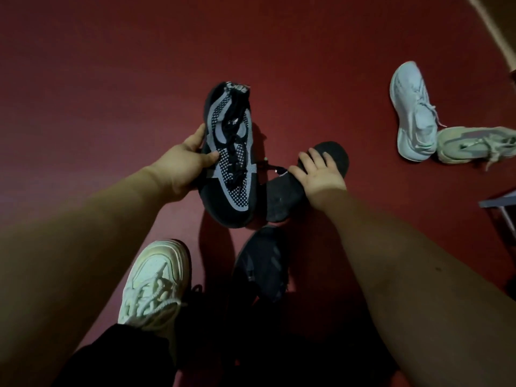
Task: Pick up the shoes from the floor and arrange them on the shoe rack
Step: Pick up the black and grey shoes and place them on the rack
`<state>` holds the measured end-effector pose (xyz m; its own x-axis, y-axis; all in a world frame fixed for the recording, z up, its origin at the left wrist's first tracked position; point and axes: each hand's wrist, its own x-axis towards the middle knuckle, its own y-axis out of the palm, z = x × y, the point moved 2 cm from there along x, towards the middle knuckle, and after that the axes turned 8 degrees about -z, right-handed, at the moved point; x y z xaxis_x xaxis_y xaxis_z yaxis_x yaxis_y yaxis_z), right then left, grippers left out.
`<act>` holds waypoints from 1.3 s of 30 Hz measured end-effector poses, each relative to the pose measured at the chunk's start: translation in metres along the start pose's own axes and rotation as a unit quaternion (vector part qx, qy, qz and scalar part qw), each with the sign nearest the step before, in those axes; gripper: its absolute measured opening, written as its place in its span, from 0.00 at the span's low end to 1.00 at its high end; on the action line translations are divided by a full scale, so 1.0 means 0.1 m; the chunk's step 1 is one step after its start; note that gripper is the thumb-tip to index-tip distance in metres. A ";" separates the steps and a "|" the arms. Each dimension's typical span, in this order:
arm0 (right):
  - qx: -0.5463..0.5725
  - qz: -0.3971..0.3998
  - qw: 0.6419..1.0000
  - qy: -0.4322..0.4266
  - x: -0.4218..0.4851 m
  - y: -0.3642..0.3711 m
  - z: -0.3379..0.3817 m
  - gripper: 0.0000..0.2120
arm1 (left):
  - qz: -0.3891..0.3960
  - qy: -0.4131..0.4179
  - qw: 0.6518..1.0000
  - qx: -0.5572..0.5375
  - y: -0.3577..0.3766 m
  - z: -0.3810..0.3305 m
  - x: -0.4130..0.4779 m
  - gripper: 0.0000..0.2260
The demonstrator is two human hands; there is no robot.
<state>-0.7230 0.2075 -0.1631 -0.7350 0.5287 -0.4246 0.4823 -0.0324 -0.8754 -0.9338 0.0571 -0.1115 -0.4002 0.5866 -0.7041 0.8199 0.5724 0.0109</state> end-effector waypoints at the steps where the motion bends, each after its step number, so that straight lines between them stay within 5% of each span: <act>1: 0.021 -0.014 1.000 0.001 -0.02 0.01 -0.02 0.31 | -0.002 -0.005 1.000 -0.012 -0.02 0.02 0.02 0.30; 7: 0.224 -0.042 0.974 0.015 -0.20 -0.09 -0.22 0.39 | -0.011 -0.004 1.000 -0.029 -0.06 0.00 0.05 0.29; 10: 0.407 -0.064 0.909 0.062 -0.29 -0.28 -0.45 0.42 | -0.002 0.005 1.000 -0.028 0.01 -0.05 0.02 0.29; 12: 0.600 -0.057 0.793 0.092 -0.39 -0.40 -0.54 0.39 | 0.009 0.012 1.000 -0.023 0.06 -0.08 0.01 0.29; 16: 0.917 -0.003 0.361 0.173 -0.62 -0.42 -0.58 0.36 | 0.028 0.017 0.999 -0.013 0.16 -0.12 0.00 0.29; 18: 0.947 -0.014 0.260 0.188 -0.72 -0.34 -0.57 0.36 | 0.043 0.018 0.999 -0.002 0.21 -0.14 -0.01 0.29; 23: 0.963 -0.022 0.196 0.185 -0.87 -0.20 -0.49 0.33 | 0.060 0.019 0.998 0.013 0.30 -0.17 0.00 0.30; 26: 0.961 -0.042 0.198 0.189 -0.90 -0.17 -0.53 0.37 | 0.063 0.023 0.997 0.025 0.40 -0.19 -0.01 0.30; 29: 0.957 -0.070 0.192 0.205 -0.97 -0.18 -0.57 0.24 | 0.065 0.028 0.997 0.041 0.49 -0.23 -0.03 0.31; 31: 0.948 -0.095 0.201 0.227 -1.09 -0.17 -0.64 0.18 | 0.073 0.032 0.995 0.052 0.56 -0.28 -0.07 0.31; 39: 0.903 -0.150 0.282 0.288 -1.78 -0.20 -0.91 0.20 | 0.095 0.059 0.991 0.070 1.10 -0.57 -0.53 0.26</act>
<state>-0.5586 0.1912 -0.0488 -0.1630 0.7706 -0.6161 -0.9715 -0.0163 0.2367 -0.8456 0.1212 -0.0327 -0.2714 0.7443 -0.6102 0.9306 0.3648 0.0310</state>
